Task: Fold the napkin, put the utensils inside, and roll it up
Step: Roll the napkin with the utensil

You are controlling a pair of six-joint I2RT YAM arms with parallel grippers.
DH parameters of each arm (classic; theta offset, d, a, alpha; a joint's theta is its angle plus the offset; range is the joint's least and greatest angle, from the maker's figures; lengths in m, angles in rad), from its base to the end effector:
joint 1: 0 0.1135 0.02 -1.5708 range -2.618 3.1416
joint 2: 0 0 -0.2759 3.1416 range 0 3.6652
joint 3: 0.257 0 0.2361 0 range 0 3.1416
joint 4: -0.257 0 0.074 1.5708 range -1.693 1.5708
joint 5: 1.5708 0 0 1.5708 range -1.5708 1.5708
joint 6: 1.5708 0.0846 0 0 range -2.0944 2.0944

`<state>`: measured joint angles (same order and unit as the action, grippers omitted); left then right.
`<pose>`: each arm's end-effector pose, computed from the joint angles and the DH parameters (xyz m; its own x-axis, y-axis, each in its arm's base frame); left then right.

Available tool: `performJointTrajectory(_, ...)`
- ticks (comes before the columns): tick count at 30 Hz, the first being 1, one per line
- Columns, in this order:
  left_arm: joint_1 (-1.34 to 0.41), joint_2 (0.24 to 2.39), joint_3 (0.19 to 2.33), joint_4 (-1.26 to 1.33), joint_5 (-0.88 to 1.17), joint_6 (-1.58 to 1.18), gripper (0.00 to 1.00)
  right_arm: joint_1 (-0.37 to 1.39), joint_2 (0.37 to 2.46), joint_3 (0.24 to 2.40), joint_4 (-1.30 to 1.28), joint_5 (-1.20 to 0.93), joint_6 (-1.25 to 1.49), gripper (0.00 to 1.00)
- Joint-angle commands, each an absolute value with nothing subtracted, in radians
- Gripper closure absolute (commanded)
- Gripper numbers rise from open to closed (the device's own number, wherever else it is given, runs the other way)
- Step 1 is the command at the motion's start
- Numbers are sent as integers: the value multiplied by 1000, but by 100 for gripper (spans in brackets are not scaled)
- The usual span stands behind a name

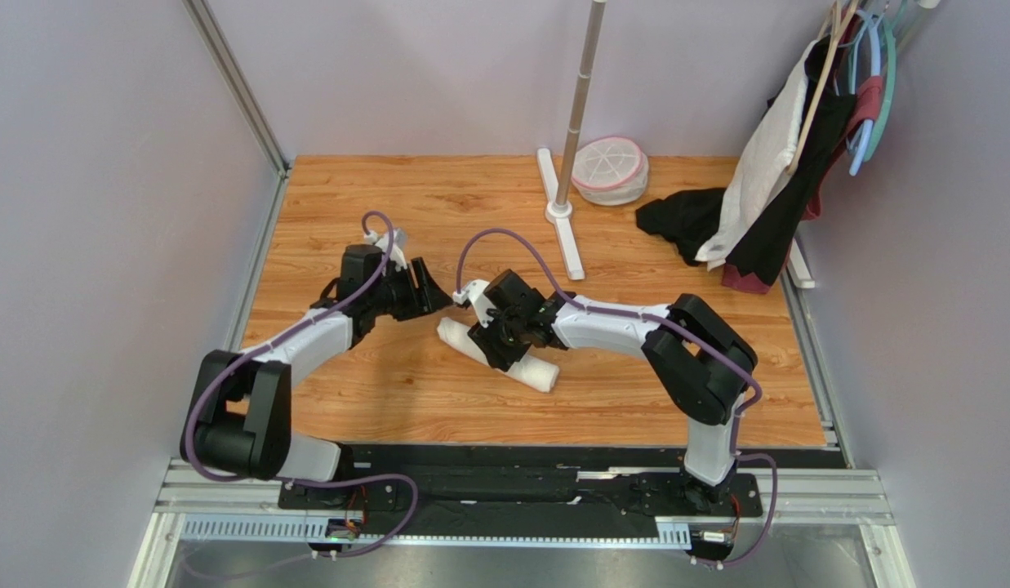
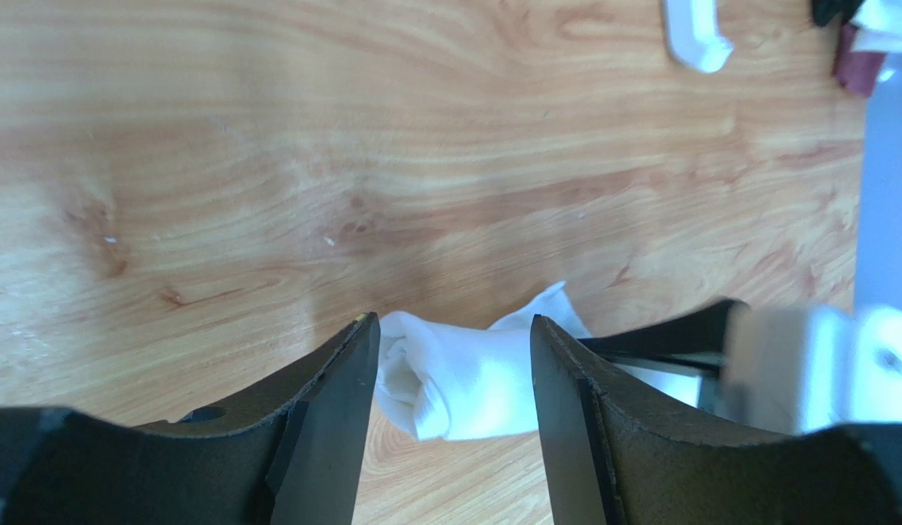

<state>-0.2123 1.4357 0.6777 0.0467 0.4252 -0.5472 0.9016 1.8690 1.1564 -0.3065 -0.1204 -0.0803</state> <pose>0.2902 -0.0982 0.1749 -0.8038 -0.3116 -0.5068 0.0928 0.7758 -0.6241 0.2376 0.3168 0.1388 -0.4610 -0.7112 -0.5307 -0.8574 0.5111 0.0599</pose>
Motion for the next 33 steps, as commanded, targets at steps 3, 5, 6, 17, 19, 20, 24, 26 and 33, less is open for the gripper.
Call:
performJointTrajectory(3, -206, 1304, 644, 90, 396, -511, 38, 812, 1944, 1195, -387, -405, -6, 58)
performJointTrajectory(5, -204, 1296, 624, 106, 399, -505, 38, 784, 1954, 1203, -388, -492, 46, 59)
performJointTrajectory(6, -204, 1293, 605, 110, 402, -505, 38, 776, 1966, 1207, -390, -520, 55, 59)
performJointTrajectory(17, -204, 1382, 541, 262, 459, -538, 39, 726, 2028, 1241, -391, -678, 90, 58)
performJointTrajectory(19, -204, 1407, 535, 303, 471, -552, 40, 724, 2031, 1244, -394, -678, 94, 58)
performJointTrajectory(20, -204, 1414, 534, 316, 477, -557, 42, 723, 2036, 1243, -394, -675, 98, 58)
performJointTrajectory(24, -204, 1450, 526, 342, 514, -568, 60, 709, 2037, 1239, -384, -672, 118, 57)
performJointTrajectory(26, -204, 1460, 522, 351, 528, -571, 73, 700, 2033, 1239, -380, -676, 124, 55)
performJointTrajectory(33, -204, 1514, 515, 373, 549, -580, 100, 686, 1953, 1235, -396, -603, 132, 32)
